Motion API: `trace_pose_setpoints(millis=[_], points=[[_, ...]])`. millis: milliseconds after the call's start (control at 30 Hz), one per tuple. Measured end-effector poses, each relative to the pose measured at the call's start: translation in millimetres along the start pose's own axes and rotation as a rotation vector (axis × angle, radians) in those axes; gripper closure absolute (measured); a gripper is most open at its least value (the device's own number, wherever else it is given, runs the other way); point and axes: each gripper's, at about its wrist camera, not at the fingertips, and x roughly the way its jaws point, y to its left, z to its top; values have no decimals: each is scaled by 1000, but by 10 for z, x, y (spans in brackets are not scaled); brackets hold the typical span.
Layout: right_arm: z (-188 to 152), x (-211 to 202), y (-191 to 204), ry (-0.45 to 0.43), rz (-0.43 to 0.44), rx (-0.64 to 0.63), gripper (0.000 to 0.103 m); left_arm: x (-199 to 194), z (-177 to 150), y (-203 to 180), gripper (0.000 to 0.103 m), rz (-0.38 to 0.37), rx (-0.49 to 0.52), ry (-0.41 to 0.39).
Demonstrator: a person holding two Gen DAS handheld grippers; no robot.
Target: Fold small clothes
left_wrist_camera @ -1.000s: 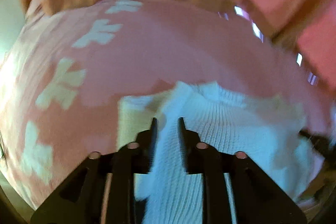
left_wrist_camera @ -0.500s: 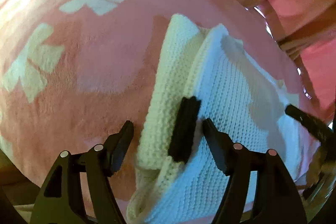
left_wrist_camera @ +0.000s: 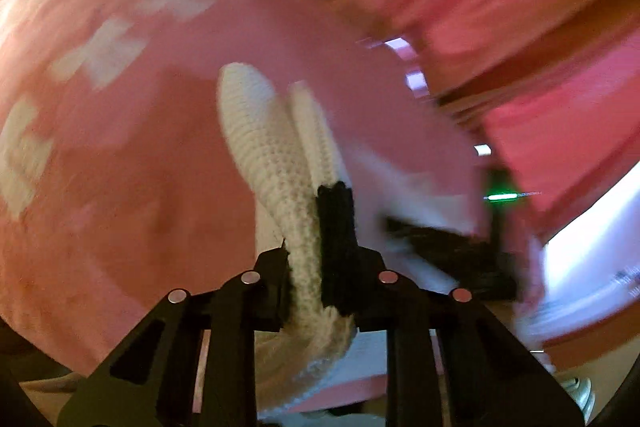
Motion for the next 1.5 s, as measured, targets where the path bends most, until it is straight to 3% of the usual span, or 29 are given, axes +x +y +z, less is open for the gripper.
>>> trace_pose_setpoints(millis=[167,267,333,400,433,500,633,700,800,833,900,967,1167,1233,1300,1333,1500], points=[[50,37,-167,11,96,57,103,-96,-25,-836,82,-124,119,-17],[51,30,-349,32,205,106,103,36,-87,-1245,82,-128,183,3],[37,-101,-615,56,286,204,103,188,-134,-1441,82,-122,205,37],[19,-395,-879,5,220,239,103,334,-208,-1617,82,-109,225,65],[-15,-658,-1086,-53,147,248,97,424,-262,-1719,82,-103,241,82],[-110,-984,-1400,-128,98,285,91,621,-350,-1878,82,-96,267,115],[-486,-1393,-2033,-194,134,406,90,1114,-664,-2142,80,-31,331,179],[-619,-1448,-2168,-191,118,424,87,1333,-817,-2194,71,22,380,193],[-722,-1451,-2216,-188,115,410,69,1410,-1004,-2160,59,12,393,206],[-753,-1437,-2224,-187,125,392,64,1340,-1035,-2127,53,-32,393,206],[-735,-1409,-2231,-187,145,372,57,1068,-1049,-2043,29,-46,423,148],[-760,-1363,-2183,-179,169,352,47,820,-1005,-1945,18,-40,458,85],[-646,-849,-1933,-58,203,280,43,451,-900,-1529,15,46,440,-4],[-640,-675,-1855,-18,183,263,44,427,-961,-1443,15,55,418,-7],[-638,-512,-1744,6,154,239,76,394,-1016,-1352,15,59,413,8],[-640,-508,-1712,-2,143,228,86,402,-1057,-1322,15,65,413,19],[-833,-1142,-2080,-222,245,256,89,383,-1274,-1208,15,65,435,76]])
